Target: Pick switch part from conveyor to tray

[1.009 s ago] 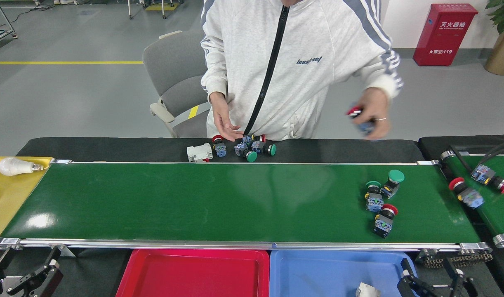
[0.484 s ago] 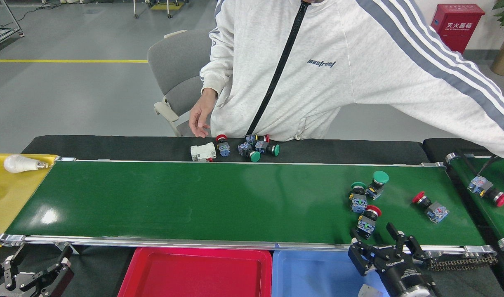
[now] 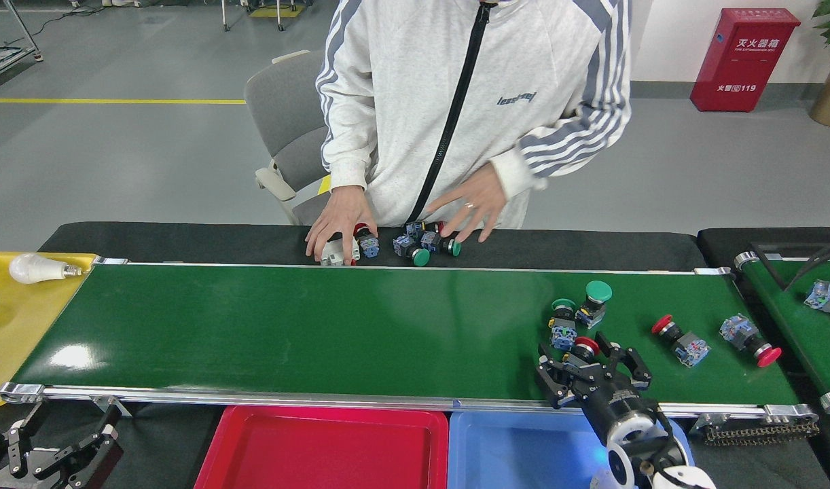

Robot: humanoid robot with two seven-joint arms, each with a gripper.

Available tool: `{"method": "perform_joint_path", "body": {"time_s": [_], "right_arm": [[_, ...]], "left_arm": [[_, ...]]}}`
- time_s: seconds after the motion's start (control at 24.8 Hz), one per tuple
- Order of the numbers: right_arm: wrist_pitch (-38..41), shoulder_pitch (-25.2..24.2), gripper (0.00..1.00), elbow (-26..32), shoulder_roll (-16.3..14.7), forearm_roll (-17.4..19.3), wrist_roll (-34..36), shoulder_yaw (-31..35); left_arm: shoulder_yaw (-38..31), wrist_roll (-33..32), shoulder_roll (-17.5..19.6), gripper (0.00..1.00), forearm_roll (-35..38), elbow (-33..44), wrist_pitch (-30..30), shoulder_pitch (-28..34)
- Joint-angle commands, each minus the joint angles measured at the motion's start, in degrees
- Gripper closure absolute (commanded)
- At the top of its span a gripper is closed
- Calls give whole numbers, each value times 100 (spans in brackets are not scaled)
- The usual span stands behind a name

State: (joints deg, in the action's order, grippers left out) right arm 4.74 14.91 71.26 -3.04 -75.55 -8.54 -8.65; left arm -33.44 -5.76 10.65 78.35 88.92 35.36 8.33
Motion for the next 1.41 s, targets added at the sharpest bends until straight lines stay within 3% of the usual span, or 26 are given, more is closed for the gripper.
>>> {"method": "perform_joint_path", "body": {"time_s": [0.0,0.12,0.2,0.28,0.52,0.65,0.89,1.13,1.17,1.21,1.25,1.29,1.33,1.37], "right_arm": [[-43,135,8,-139,58,-12,-60,-5],[-52,161,46,-165,6,-21,-60,-251],[-25,161,58,-165,-100,-21,-51,-418],[-17,161,61,-166,-205,-12,-51,-576],[98,135,93,-104,-276,14,-42,-699],[309,91,98,142,-258,14,-51,-691],[502,-445,98,1232,-214,23,-113,-743],[889,-911,98,2252,-47,23,-253,-1376],[1011,-920,98,2295,14,23,-253,-1578],[1108,-929,91,2304,58,23,-253,-1754],[1196,-929,56,2313,120,23,-244,-1956],[1188,-929,6,2313,199,23,-244,-2079],[1205,-929,0,2304,331,23,-236,-2158],[1231,-937,0,2295,392,23,-244,-2176]], "left_arm": [[-13,23,95,0,5,55,6,-42],[-13,23,95,0,5,55,50,-42],[-13,23,95,0,5,55,68,-42],[-13,23,95,0,5,55,77,-51],[-13,23,95,0,5,55,77,-33],[-22,23,95,0,5,55,77,-7],[-22,23,95,0,-4,64,77,2],[-22,23,95,0,5,55,77,11],[-22,23,95,0,5,55,77,2],[-22,23,95,0,5,55,77,11],[-22,23,95,0,5,55,77,2],[-22,23,95,0,-4,55,77,-7],[-22,23,95,0,-13,55,77,-33],[-22,23,95,0,-13,55,77,-51]]}}
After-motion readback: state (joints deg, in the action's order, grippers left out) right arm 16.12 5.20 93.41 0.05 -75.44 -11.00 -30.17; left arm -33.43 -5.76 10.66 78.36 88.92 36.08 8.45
